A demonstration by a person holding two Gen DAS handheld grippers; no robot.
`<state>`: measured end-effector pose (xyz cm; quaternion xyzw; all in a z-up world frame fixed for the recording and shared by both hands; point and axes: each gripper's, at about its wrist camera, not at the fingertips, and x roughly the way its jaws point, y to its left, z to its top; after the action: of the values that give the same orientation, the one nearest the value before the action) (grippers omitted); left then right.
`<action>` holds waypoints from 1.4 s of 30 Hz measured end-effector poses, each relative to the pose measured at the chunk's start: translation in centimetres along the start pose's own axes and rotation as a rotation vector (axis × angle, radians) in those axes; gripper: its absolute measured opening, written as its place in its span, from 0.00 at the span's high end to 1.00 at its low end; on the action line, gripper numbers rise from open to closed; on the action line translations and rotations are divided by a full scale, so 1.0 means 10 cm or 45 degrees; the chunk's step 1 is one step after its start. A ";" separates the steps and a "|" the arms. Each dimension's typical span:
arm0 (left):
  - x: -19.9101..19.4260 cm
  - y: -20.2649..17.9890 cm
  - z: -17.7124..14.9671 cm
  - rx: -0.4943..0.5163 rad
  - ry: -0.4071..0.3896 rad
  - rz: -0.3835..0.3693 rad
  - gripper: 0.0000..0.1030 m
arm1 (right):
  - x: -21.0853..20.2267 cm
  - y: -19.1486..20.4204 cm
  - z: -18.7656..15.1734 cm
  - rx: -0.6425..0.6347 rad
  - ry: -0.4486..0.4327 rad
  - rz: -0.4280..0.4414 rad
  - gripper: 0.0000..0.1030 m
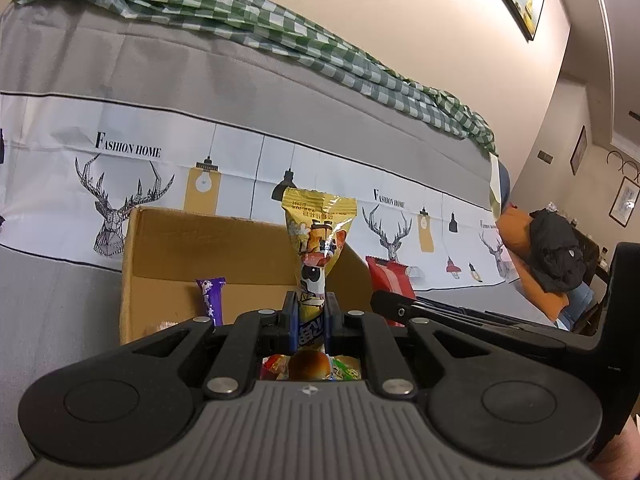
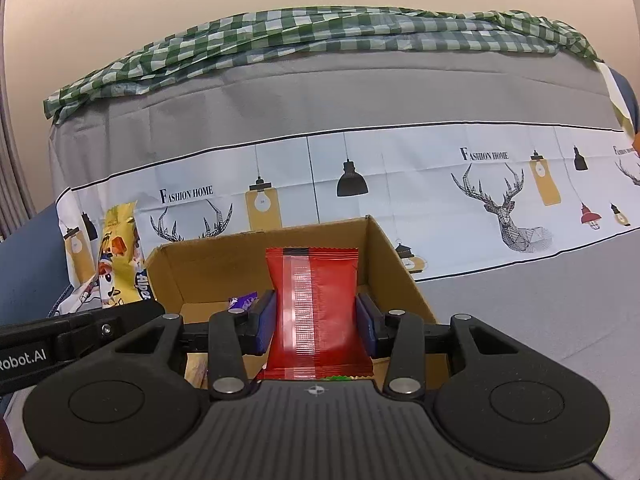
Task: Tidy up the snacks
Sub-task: 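Lower both snacks into the box and open both grippers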
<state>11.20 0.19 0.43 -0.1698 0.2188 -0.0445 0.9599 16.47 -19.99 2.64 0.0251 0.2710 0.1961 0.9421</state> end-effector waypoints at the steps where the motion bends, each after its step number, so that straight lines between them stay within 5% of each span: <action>1: 0.00 0.00 0.00 -0.002 0.000 -0.002 0.88 | 0.00 0.00 0.00 -0.002 0.002 0.000 0.58; 5: 0.03 0.03 0.01 -0.023 0.025 0.002 0.83 | 0.02 0.02 -0.01 -0.008 0.024 0.015 0.54; 7: 0.02 0.06 0.02 -0.032 0.023 0.011 0.74 | 0.06 0.04 -0.02 -0.024 0.056 -0.015 0.33; 14: -0.21 0.20 0.04 -0.005 -0.053 0.045 0.62 | 0.07 0.01 0.02 0.019 0.053 -0.016 0.29; 18: -0.47 0.21 0.06 0.032 -0.061 0.047 0.42 | -0.01 0.01 0.02 0.074 0.058 0.006 0.15; 22: -0.77 0.12 0.14 0.033 -0.032 0.178 0.26 | -0.29 -0.01 0.07 0.137 0.081 0.032 0.02; 27: -1.17 -0.08 0.08 -0.019 -0.044 0.254 0.01 | -0.76 -0.04 0.04 0.131 0.087 0.029 0.01; 32: -1.26 -0.12 -0.34 -0.247 0.080 0.342 0.00 | -0.98 -0.08 -0.38 0.090 0.156 -0.018 0.01; 37: -0.94 -0.22 -0.77 -0.010 0.239 0.459 0.00 | -0.97 0.03 -0.50 -0.028 0.180 -0.072 0.01; 42: -0.86 -0.22 -0.81 0.055 0.210 0.453 0.00 | -0.79 -0.06 -0.56 0.050 0.274 -0.069 0.01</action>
<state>-0.09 -2.94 -2.20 -0.1036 0.3221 0.1073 0.9349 7.57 -23.87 1.73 0.0148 0.3748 0.1667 0.9119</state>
